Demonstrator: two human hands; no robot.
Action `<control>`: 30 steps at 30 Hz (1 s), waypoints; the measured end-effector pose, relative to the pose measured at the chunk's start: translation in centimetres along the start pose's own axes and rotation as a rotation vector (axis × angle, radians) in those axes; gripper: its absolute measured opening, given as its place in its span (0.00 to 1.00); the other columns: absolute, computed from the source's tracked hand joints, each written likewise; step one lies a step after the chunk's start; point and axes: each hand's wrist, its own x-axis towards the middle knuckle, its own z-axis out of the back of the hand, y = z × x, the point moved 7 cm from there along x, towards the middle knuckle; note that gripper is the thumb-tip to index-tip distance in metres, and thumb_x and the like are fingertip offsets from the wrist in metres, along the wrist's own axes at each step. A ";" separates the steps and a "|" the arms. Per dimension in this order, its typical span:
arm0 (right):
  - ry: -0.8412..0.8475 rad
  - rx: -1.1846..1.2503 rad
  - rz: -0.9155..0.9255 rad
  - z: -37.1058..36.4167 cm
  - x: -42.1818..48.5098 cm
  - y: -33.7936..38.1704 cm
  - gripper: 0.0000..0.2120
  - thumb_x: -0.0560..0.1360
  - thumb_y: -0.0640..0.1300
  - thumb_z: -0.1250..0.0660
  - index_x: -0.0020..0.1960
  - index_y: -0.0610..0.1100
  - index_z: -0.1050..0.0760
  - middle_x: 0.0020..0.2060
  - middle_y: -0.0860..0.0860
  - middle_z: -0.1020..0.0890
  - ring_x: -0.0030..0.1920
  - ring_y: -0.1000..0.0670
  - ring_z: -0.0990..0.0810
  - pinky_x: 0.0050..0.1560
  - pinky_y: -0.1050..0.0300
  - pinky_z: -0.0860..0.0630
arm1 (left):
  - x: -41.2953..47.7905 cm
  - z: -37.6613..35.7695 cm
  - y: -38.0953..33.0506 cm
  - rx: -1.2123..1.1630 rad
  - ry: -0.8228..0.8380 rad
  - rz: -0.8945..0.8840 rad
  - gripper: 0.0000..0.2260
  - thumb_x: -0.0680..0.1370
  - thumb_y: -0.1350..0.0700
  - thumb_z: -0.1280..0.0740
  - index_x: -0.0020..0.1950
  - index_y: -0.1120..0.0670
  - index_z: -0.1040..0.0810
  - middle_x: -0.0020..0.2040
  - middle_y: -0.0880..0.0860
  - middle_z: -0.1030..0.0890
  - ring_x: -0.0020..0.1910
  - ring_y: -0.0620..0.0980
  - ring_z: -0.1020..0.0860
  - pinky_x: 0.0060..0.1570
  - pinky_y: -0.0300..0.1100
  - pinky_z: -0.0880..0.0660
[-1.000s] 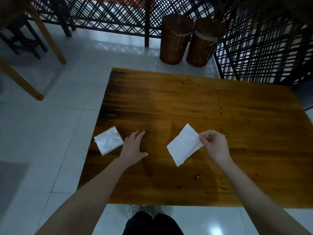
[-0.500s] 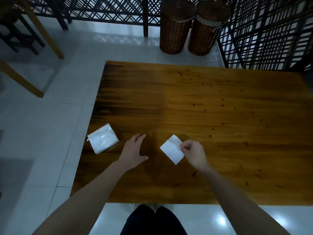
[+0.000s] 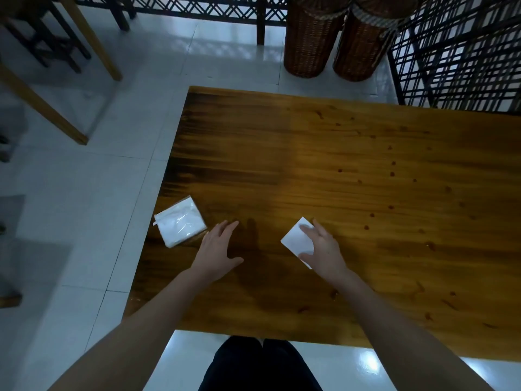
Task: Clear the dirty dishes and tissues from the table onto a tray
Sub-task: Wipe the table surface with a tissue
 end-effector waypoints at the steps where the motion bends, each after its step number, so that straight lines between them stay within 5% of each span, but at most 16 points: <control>1: 0.005 -0.028 0.012 -0.3 0.2 0.1 0.32 0.72 0.44 0.28 0.73 0.51 0.37 0.75 0.47 0.42 0.73 0.44 0.42 0.71 0.45 0.41 | 0.0 0.1 0.2 -0.007 -0.002 0.009 0.40 0.74 0.50 0.28 0.78 0.45 0.48 0.78 0.49 0.48 0.77 0.54 0.49 0.74 0.52 0.47; 9: -0.079 -0.321 0.163 -1.0 -0.1 1.2 0.19 0.78 0.47 0.37 0.67 0.48 0.32 0.69 0.51 0.32 0.66 0.48 0.34 0.63 0.53 0.35 | -0.3 0.0 0.7 -0.033 -0.002 0.026 0.39 0.74 0.50 0.28 0.78 0.46 0.48 0.78 0.49 0.48 0.77 0.53 0.50 0.75 0.52 0.47; 16: 0.030 -0.287 0.130 -2.9 -1.3 1.4 0.16 0.82 0.42 0.45 0.69 0.44 0.33 0.67 0.50 0.33 0.62 0.48 0.33 0.55 0.55 0.26 | -0.4 0.0 0.3 -0.037 -0.007 -0.021 0.37 0.75 0.50 0.30 0.78 0.47 0.47 0.78 0.51 0.47 0.77 0.54 0.50 0.75 0.52 0.48; 23: 0.025 -0.257 0.132 -3.6 -2.8 1.2 0.11 0.79 0.35 0.41 0.57 0.42 0.23 0.55 0.49 0.26 0.55 0.50 0.28 0.46 0.60 0.29 | -0.6 -1.6 -0.6 -0.006 0.031 -0.091 0.36 0.76 0.50 0.30 0.78 0.47 0.46 0.78 0.52 0.47 0.77 0.53 0.50 0.75 0.50 0.51; 30: -0.006 -0.140 0.167 -4.7 -6.7 1.0 0.14 0.76 0.38 0.34 0.61 0.44 0.25 0.55 0.48 0.25 0.53 0.51 0.27 0.44 0.64 0.30 | -1.0 -3.2 -1.1 0.040 0.056 -0.152 0.36 0.75 0.49 0.30 0.78 0.48 0.46 0.78 0.52 0.46 0.77 0.52 0.50 0.75 0.49 0.50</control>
